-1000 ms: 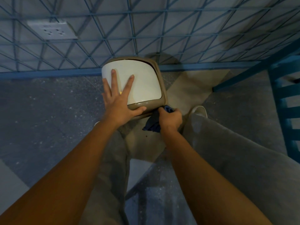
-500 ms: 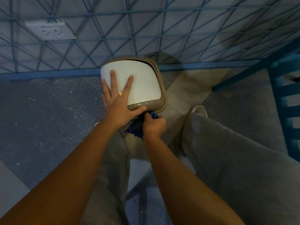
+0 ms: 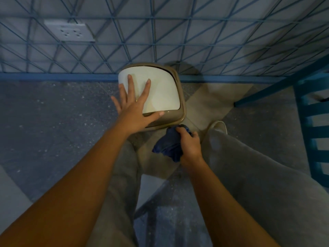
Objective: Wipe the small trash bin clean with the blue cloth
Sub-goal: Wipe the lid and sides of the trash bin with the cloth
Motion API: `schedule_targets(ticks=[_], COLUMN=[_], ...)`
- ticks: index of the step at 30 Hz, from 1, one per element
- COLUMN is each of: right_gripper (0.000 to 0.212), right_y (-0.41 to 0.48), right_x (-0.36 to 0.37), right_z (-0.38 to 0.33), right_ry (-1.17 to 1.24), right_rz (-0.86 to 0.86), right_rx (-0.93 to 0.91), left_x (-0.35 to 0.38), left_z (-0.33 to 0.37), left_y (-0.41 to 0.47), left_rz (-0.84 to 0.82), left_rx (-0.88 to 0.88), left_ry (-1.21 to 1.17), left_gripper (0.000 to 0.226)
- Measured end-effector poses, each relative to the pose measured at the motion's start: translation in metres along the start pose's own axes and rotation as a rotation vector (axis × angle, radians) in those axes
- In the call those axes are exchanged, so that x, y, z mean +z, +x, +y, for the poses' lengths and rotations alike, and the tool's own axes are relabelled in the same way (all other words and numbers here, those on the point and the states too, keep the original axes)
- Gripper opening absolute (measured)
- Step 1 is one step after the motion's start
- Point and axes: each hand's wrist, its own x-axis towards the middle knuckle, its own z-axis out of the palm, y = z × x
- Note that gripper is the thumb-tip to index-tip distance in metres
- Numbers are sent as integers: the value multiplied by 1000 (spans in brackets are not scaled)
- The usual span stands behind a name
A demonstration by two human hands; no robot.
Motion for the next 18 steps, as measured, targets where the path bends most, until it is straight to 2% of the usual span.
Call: schedule_targets(ticks=[3, 5, 7, 9, 12, 14, 16, 18], right_gripper=[11, 23, 31, 27, 9, 20, 30, 38], right_y=[-7, -15, -21, -27, -37, -37, -32, -22], right_x=[4, 12, 17, 20, 21, 19, 16, 15], right_z=[-5, -9, -14, -18, -20, -21, -28, -37], right_ry=[92, 138, 158, 148, 38, -231, -660, -937], right_rz=[-112, -199, -270, -353, -454, -508, -488, -355], right_rx=[-13, -33, -48, -59, -56, -106, -325, -672], left_x=[-5, -5, 1, 10, 18, 28, 41, 56], left_z=[10, 22, 35, 40, 34, 26, 22, 22], left_y=[-13, -30, -48, -62, -74, -78, -84, -90], left_rz=[179, 389, 472, 312, 30, -34, -50, -21], left_rx=[-16, -54, -146, -292, -522, -647, -775, -881], left_ry=[-125, -242, -346, -554, -1138, -1289, -1279, -1216], left_gripper=[84, 65, 50, 48, 33, 30, 37, 40])
